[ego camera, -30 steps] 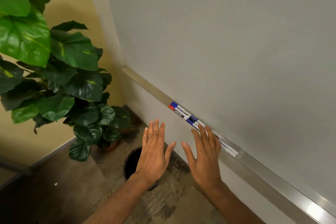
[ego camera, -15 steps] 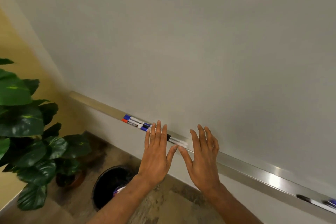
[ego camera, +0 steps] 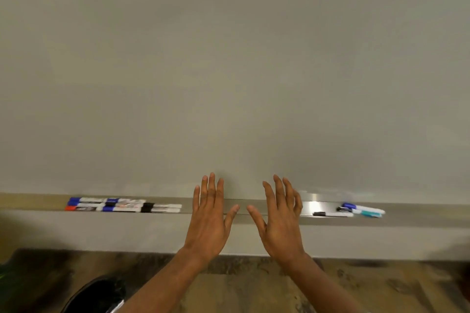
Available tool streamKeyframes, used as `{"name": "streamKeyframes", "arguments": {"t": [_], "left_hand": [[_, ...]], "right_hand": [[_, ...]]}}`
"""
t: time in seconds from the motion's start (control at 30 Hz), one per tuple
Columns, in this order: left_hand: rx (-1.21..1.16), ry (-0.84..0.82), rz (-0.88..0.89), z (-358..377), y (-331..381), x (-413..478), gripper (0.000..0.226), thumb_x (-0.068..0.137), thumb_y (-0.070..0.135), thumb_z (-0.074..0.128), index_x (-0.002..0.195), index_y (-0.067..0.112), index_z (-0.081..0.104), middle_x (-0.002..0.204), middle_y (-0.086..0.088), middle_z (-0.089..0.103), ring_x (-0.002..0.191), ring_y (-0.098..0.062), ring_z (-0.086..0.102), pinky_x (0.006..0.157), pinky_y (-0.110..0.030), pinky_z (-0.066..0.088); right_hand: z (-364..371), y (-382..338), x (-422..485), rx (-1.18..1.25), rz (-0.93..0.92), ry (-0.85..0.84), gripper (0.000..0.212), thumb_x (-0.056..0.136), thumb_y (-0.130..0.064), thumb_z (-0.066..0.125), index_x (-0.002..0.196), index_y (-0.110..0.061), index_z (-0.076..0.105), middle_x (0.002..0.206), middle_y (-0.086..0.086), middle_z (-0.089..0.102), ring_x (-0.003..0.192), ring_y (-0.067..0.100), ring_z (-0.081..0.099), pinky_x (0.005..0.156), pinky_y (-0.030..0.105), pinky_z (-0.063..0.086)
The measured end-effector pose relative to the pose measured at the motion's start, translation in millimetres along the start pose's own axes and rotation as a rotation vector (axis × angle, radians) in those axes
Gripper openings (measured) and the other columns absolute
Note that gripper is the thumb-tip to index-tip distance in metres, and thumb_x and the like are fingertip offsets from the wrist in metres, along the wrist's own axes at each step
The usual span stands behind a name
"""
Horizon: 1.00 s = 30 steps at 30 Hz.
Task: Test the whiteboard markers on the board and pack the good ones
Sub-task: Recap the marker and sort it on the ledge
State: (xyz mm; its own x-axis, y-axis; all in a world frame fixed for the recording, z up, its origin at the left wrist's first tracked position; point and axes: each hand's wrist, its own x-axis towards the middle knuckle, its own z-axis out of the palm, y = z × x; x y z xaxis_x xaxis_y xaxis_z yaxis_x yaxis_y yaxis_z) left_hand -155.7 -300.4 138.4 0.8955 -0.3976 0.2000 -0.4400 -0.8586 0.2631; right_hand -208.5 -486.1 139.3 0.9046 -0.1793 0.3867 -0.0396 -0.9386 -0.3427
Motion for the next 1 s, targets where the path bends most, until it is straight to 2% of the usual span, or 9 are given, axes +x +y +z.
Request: {"name": "streamKeyframes", "arguments": {"t": [0.1,0.3,0.47,0.63,0.83,1.0], "left_hand": [[-0.003,-0.039,0.044,18.8,28.8,11.2,0.082,0.101,0.069,0.0,0.163,0.015,-0.002,0.17,-0.007,-0.015,0.157,-0.022,-0.015,0.125,-0.046,-0.001],[0.031,-0.112,0.108,54.2,75.6,24.7,0.08,0.101,0.068,0.003,0.162,0.019,-0.006,0.169,-0.004,-0.02,0.155,-0.02,-0.021,0.125,-0.042,-0.007],[0.031,-0.133,0.182,75.7,98.4,30.7,0.077,0.105,0.065,0.01,0.163,0.015,0.006,0.171,-0.007,-0.006,0.158,-0.022,-0.01,0.125,-0.041,-0.005],[0.035,-0.141,0.22,87.7,114.5,37.4,0.076,0.105,0.064,0.008,0.163,0.016,0.001,0.171,-0.005,-0.01,0.156,-0.017,-0.018,0.125,-0.039,-0.008],[0.018,-0.137,0.217,106.0,129.0,49.1,0.075,0.106,0.063,0.01,0.163,0.013,0.008,0.171,-0.007,-0.002,0.158,-0.018,-0.011,0.125,-0.04,-0.003],[0.01,-0.159,0.203,121.3,136.6,54.7,0.075,0.105,0.063,0.009,0.162,0.016,0.0,0.17,-0.004,-0.011,0.156,-0.015,-0.018,0.125,-0.04,-0.007]], "right_hand": [[-8.2,40.5,-9.7,-0.062,0.074,-0.012,0.07,0.099,-0.067,0.03,0.153,-0.023,0.032,0.166,0.007,0.014,0.154,0.026,0.004,0.121,0.053,0.013],[-15.1,109.5,-26.7,-0.12,0.194,-0.025,0.07,0.098,-0.069,0.029,0.152,-0.025,0.032,0.166,0.005,0.014,0.154,0.025,0.002,0.124,0.049,0.005],[-12.3,160.3,-36.2,-0.15,0.269,-0.061,0.069,0.099,-0.067,0.029,0.152,-0.024,0.032,0.165,0.007,0.019,0.154,0.027,0.007,0.122,0.053,0.015],[-2.1,202.9,-39.8,-0.167,0.324,-0.127,0.071,0.099,-0.069,0.02,0.15,-0.022,0.034,0.162,0.008,0.028,0.152,0.029,0.013,0.121,0.053,0.02],[25.9,236.0,-34.4,-0.194,0.31,-0.225,0.066,0.1,-0.064,0.027,0.151,-0.024,0.034,0.162,0.007,0.028,0.152,0.029,0.012,0.119,0.045,0.011],[49.4,256.2,-30.1,-0.164,0.303,-0.325,0.054,0.102,-0.048,0.047,0.149,-0.023,0.038,0.159,0.008,0.034,0.149,0.033,0.025,0.117,0.051,0.026]]}}
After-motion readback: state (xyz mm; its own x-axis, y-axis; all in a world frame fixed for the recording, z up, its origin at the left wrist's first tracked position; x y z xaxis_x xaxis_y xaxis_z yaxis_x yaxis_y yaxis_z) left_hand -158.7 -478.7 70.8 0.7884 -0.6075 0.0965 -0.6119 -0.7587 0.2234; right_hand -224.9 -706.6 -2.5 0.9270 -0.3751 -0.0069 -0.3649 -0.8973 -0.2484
